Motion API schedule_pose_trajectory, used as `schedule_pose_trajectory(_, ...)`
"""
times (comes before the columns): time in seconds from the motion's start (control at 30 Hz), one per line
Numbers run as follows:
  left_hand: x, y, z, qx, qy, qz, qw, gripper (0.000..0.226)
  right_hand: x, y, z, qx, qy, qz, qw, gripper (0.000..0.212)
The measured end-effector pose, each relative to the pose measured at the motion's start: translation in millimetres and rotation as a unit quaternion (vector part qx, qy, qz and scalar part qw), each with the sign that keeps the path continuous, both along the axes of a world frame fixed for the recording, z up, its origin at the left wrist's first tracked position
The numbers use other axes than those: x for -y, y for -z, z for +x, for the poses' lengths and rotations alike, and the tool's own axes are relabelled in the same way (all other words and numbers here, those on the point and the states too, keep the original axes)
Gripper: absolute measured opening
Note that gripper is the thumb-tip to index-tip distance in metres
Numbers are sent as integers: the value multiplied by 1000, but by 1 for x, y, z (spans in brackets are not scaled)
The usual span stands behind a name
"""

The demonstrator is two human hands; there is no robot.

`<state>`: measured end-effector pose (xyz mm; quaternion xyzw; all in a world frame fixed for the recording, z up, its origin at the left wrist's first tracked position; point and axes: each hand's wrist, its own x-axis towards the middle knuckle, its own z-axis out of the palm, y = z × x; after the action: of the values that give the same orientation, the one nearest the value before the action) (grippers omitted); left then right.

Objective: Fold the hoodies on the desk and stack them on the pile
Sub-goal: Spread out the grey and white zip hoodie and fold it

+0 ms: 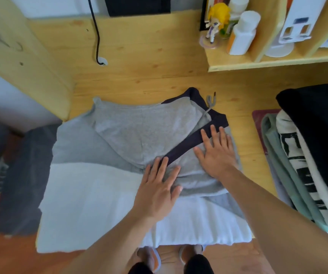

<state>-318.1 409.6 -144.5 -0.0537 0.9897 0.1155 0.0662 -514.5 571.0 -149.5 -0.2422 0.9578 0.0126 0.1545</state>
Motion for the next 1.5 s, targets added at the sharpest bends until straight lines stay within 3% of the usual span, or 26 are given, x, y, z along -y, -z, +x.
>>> schedule_pose_trajectory(0.13,57,-18,80,-54,-152,35,986,57,12,-21,6,11,56,-20,998,74)
schedule_pose_trajectory(0.2,97,-29,115,-52,-311,60,947,52,32,-38,32,-25,65,-94,993,69)
schedule_pose_trajectory(0.3,170,-38,152,-5,-495,70,866,50,84,-50,97,-77,-62,-146,984,64)
schedule_pose_trajectory(0.37,211,-39,161,35,-550,82,830,54,125,-45,131,-57,-98,-123,986,66)
schedule_pose_trajectory(0.57,262,-7,152,126,-600,320,722,72,140,-6,146,-31,-83,13,996,71)
schedule_pose_trajectory(0.67,285,16,160,132,-665,388,624,82,128,-6,131,-54,-66,8,996,69)
schedule_pose_trajectory(0.77,288,6,171,161,-687,566,427,74,124,-5,116,-64,-57,26,996,70)
schedule_pose_trajectory(0.8,289,6,174,152,-658,626,391,66,122,-4,115,-64,-62,32,996,70)
schedule_pose_trajectory(0.87,288,-9,168,74,-642,676,353,46,122,-4,114,-66,-68,28,995,71)
schedule_pose_trajectory(0.97,290,-20,161,-116,-682,657,299,21,122,-6,113,-60,-81,28,995,72)
schedule_pose_trajectory(1.03,285,-29,165,-275,-715,580,277,28,121,-8,110,-37,-85,41,995,73)
schedule_pose_trajectory(1.07,279,-39,167,-335,-724,526,295,34,122,-11,110,-25,-85,49,995,72)
schedule_pose_trajectory(1.1,269,-50,167,-379,-715,475,346,36,123,-14,109,-10,-84,57,995,71)
schedule_pose_trajectory(1.13,256,-68,166,-401,-689,421,432,34,124,-17,107,8,-85,63,994,70)
schedule_pose_trajectory(1.17,240,-80,165,-405,-640,360,545,32,126,-18,102,36,-86,67,993,70)
schedule_pose_trajectory(1.23,203,-93,163,-388,-449,248,766,29,127,-24,87,100,-67,49,992,72)
schedule_pose_trajectory(1.27,191,-84,164,-360,-341,206,843,30,133,-31,81,151,-30,-2,988,69)
schedule_pose_trajectory(1.3,183,-71,165,-318,-248,180,897,32,136,-46,76,215,27,-85,972,61)
schedule_pose_trajectory(1.33,178,-53,166,-261,-168,165,936,31,136,-63,73,280,125,-209,929,50)
schedule_pose_trajectory(1.4,178,-22,171,-153,-42,137,978,21,126,-91,73,349,297,-409,789,32)
schedule_pose_trajectory(1.47,180,-7,175,-104,2,123,987,12,111,-106,75,398,358,-516,669,32)
schedule_pose_trajectory(1.5,182,-6,177,-96,-15,118,988,12,105,-106,77,412,371,-521,649,33)
